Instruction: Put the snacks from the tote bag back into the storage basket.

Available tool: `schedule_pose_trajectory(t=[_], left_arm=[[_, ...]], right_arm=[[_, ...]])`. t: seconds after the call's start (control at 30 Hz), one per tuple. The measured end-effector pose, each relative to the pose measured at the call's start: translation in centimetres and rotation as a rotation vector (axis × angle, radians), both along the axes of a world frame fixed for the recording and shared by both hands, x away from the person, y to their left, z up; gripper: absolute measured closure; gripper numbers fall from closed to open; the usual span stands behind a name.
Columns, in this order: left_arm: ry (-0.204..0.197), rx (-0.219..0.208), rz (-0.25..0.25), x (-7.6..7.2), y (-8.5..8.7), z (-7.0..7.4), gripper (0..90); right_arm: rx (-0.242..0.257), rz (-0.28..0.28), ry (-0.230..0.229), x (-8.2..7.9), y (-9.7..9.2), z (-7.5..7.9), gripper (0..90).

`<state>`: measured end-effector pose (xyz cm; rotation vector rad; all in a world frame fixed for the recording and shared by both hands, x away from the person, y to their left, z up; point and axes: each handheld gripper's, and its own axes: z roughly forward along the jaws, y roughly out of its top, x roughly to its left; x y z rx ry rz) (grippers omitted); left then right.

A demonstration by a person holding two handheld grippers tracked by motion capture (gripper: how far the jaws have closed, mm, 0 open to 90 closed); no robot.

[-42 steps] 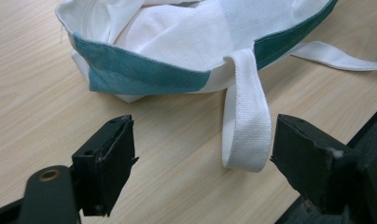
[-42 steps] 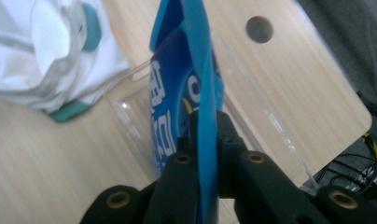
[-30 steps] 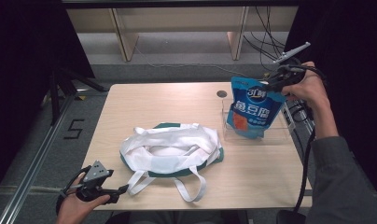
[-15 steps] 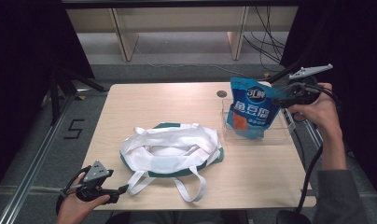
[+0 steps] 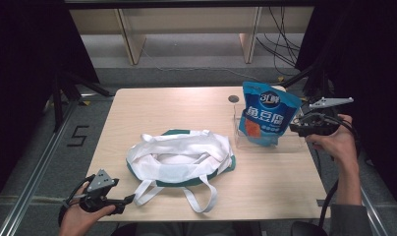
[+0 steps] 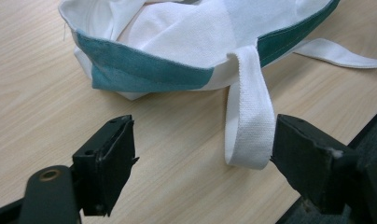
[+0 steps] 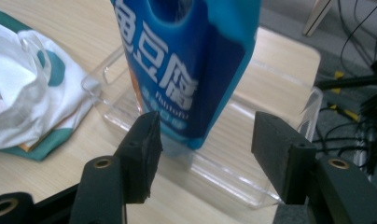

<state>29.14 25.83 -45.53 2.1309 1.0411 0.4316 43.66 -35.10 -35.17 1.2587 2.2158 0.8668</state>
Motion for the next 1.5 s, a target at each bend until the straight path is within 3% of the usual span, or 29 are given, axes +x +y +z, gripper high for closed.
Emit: schedule_pose_trajectory(t=[0.07, 0.2, 0.23, 0.33, 0.4, 0.43, 0.47, 0.5, 0.57, 0.6, 0.63, 0.7, 0.8, 0.83, 0.87, 0.93, 1.0, 1.07, 1.1, 1.13, 1.17, 1.23, 1.27, 1.3, 1.33, 1.37, 1.43, 1.47, 1.5], left_arm=[[-0.004, -0.007, -0.01, 0.0, -0.1, 0.0, 20.6], [-0.007, -0.004, -0.01, 0.0, -0.1, 0.0, 20.6], [-0.005, 0.006, -0.014, 0.1, 0.0, 0.0, 20.6], [-0.006, 0.001, -0.014, 0.0, -0.1, 0.0, 20.7], [-0.004, 0.012, -0.02, 0.1, 0.0, 0.0, 20.8], [-0.003, 0.014, -0.019, 0.1, 0.0, 0.0, 20.8], [0.002, 0.006, -0.004, 0.0, -0.1, -0.1, 20.8], [0.004, 0.0, -0.004, 0.0, -0.1, -0.1, 20.8], [-0.003, 0.013, -0.013, 0.1, 0.0, 0.0, 20.8], [-0.004, 0.015, -0.014, 0.1, 0.0, 0.0, 20.8], [-0.007, 0.015, -0.016, 0.0, 0.0, 0.0, 20.8], [-0.008, 0.006, -0.013, 0.0, -0.1, 0.0, 20.8], [0.004, 0.061, -0.049, 0.1, 0.3, 0.2, 20.8], [0.003, 0.056, -0.045, 0.1, 0.3, 0.2, 20.8], [-0.007, 0.015, -0.016, 0.0, 0.0, 0.0, 20.8], [-0.005, 0.02, -0.019, 0.1, 0.0, 0.0, 20.8], [0.005, 0.072, -0.054, 0.1, 0.3, 0.3, 20.8], [-0.007, 0.02, -0.019, 0.1, 0.0, 0.0, 20.8], [0.002, 0.052, -0.042, 0.1, 0.2, 0.2, 20.8], [0.004, 0.07, -0.053, 0.1, 0.3, 0.3, 20.8], [0.0, 0.057, -0.044, 0.1, 0.2, 0.2, 20.8], [-0.006, 0.027, -0.027, 0.1, 0.0, 0.1, 20.8], [0.005, 0.071, -0.051, 0.1, 0.2, 0.3, 20.8], [-0.005, 0.028, -0.021, 0.0, 0.0, 0.1, 20.8], [-0.004, 0.029, -0.021, 0.0, 0.0, 0.1, 20.8], [-0.003, 0.034, -0.026, 0.0, 0.0, 0.1, 20.8], [0.005, 0.071, -0.051, 0.1, 0.2, 0.3, 20.8], [0.001, 0.012, -0.009, 0.0, -0.1, 0.0, 20.8], [0.001, 0.024, -0.009, 0.0, -0.1, 0.0, 20.8]], right_arm=[[0.007, -0.01, 0.024, 0.0, -0.1, -0.4, 48.6], [0.008, -0.007, 0.001, 0.4, -0.2, -1.0, 64.6], [0.028, -0.027, 0.02, 0.3, 0.0, -0.9, 69.0], [0.018, 0.022, 0.004, 0.6, 0.0, -1.1, 84.7], [0.033, 0.02, -0.024, 1.0, 0.4, -1.4, 89.0], [0.029, 0.018, -0.005, 1.1, 0.4, -1.4, 90.0], [0.039, 0.007, 0.007, 1.3, 0.5, -1.4, 90.0], [0.023, 0.021, -0.021, 1.6, 0.5, -1.6, 90.0], [0.011, 0.013, 0.005, 1.9, 0.6, -1.7, 90.0], [-0.011, 0.019, -0.02, 2.1, 0.5, -1.9, 90.0], [0.006, -0.004, 0.015, 2.1, 0.7, -1.8, 90.0], [-0.008, 0.01, -0.013, 2.3, 0.4, -2.0, 90.0], [0.014, -0.005, -0.017, 2.5, 0.5, -2.0, 90.0], [-0.012, 0.009, -0.013, 2.6, 0.3, -2.0, 90.0], [-0.026, 0.019, -0.017, 2.8, 0.2, -2.0, 90.0], [-0.006, 0.006, -0.007, 3.0, 0.1, -2.2, 90.0], [-0.005, -0.008, -0.031, 3.3, 0.0, -2.6, 90.0], [0.019, -0.024, -0.01, 3.5, -0.2, -2.5, 90.0], [0.008, -0.018, -0.005, 3.6, -0.5, -2.4, 90.0], [0.012, -0.02, -0.04, 3.8, -0.7, -2.6, 90.0], [0.024, -0.038, -0.015, 3.8, -0.8, -2.4, 90.0], [0.036, -0.043, -0.048, 4.3, -1.1, -2.8, 90.0], [0.032, -0.038, -0.039, 4.4, -1.2, -2.7, 90.0], [0.025, -0.037, -0.063, 4.7, -1.4, -2.7, 90.0], [0.067, -0.073, -0.039, 4.6, -1.1, -2.7, 90.0], [0.07, -0.065, -0.047, 4.8, -1.2, -2.8, 90.0], [0.047, -0.044, -0.048, 5.0, -1.4, -2.8, 90.0], [0.026, -0.025, -0.069, 5.2, -1.5, -2.9, 90.0], [0.03, -0.04, -0.056, 5.0, -1.5, -2.8, 90.0]])
